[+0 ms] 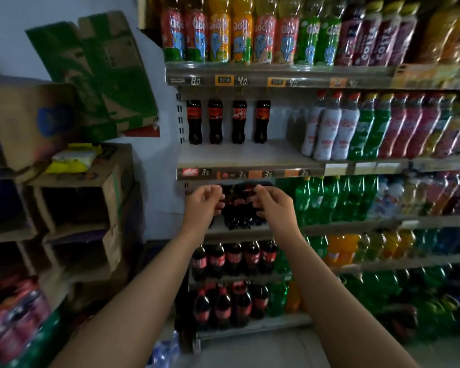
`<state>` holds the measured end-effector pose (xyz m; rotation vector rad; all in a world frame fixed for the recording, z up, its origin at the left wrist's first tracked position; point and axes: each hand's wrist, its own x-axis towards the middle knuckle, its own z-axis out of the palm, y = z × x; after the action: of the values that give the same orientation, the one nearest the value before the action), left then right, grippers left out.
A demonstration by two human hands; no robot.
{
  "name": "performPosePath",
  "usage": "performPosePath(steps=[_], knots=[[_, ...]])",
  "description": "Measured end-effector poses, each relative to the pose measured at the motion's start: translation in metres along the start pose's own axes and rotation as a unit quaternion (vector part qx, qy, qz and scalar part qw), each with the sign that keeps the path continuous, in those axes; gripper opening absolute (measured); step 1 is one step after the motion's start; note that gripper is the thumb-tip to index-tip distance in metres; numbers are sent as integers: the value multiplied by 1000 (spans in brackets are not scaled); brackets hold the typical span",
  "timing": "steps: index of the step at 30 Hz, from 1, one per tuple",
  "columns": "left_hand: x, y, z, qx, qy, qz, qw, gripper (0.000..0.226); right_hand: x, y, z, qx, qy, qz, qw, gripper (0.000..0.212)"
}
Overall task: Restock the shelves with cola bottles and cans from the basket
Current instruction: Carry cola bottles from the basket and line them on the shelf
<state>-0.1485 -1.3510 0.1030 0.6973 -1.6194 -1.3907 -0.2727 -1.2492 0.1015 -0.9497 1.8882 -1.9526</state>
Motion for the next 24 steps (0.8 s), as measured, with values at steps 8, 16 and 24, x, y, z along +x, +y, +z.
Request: performPosePath(steps=[8, 16, 24], knots=[[-165, 16, -12, -4, -23, -21, 1000, 12, -170, -22, -76, 29, 3, 29, 999, 25], [-359, 29, -3, -25, 2, -54, 998, 12, -354, -36, -162, 41, -15, 54, 998, 27], [-507, 76, -5, -9, -17, -68, 998, 16, -488, -70, -200, 53, -5, 67, 996, 29]])
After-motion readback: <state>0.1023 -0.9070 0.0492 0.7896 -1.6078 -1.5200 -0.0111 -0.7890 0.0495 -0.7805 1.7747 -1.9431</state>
